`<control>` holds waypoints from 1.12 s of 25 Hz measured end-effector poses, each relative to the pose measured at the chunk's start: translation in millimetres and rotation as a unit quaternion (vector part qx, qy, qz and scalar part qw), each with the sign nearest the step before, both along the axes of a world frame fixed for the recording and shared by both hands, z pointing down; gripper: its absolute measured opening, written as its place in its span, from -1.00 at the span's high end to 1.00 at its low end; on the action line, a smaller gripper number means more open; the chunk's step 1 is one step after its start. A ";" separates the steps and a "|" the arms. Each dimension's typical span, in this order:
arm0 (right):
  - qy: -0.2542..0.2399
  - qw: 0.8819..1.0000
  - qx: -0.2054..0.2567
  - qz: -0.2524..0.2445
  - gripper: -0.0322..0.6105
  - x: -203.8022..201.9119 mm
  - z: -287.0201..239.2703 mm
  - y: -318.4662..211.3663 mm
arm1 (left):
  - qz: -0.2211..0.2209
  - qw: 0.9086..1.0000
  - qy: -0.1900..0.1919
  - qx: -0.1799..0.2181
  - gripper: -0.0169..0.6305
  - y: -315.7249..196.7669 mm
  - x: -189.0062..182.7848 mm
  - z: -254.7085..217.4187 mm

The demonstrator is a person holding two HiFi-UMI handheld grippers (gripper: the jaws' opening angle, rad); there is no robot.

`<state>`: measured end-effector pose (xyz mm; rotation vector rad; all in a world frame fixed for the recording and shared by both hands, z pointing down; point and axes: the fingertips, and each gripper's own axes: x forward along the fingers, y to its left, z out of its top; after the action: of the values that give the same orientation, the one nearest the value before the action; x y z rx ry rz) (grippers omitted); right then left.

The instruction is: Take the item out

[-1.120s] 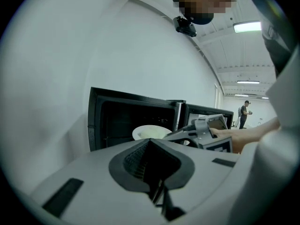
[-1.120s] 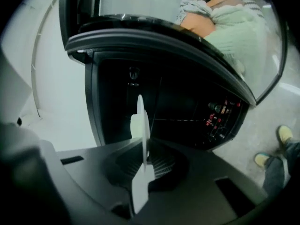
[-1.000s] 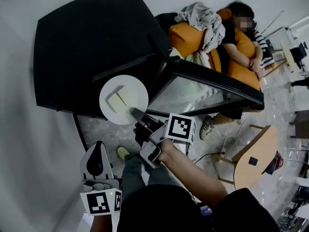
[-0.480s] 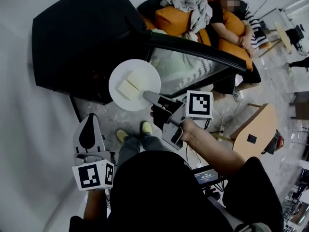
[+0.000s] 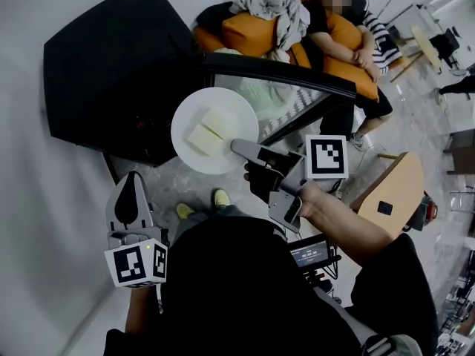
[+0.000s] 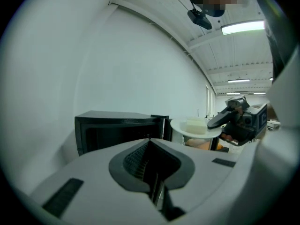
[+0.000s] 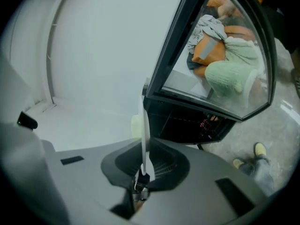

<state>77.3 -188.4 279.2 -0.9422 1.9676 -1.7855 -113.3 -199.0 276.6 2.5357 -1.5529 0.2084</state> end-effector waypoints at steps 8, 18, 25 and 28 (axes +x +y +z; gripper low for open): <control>-0.003 1.000 0.015 -0.004 0.81 24.1 -10.1 19.3 | -0.010 1.000 0.004 0.021 0.92 8.1 20.4 -15.1; -0.003 1.000 0.018 -0.013 0.81 34.5 -7.6 26.5 | -0.023 0.999 0.007 0.023 0.92 21.7 30.6 -19.1; 0.000 0.999 0.022 -0.029 0.81 29.9 -5.8 33.3 | -0.028 0.999 0.003 0.028 0.92 31.5 28.7 -20.2; 0.001 0.999 0.025 -0.034 0.81 28.4 -6.7 36.8 | -0.028 0.999 0.001 0.030 0.92 35.8 28.1 -22.1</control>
<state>105.7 -151.6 272.5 -0.8719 2.0591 -1.7624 -85.2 -163.2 254.5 2.5312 -1.6522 0.1533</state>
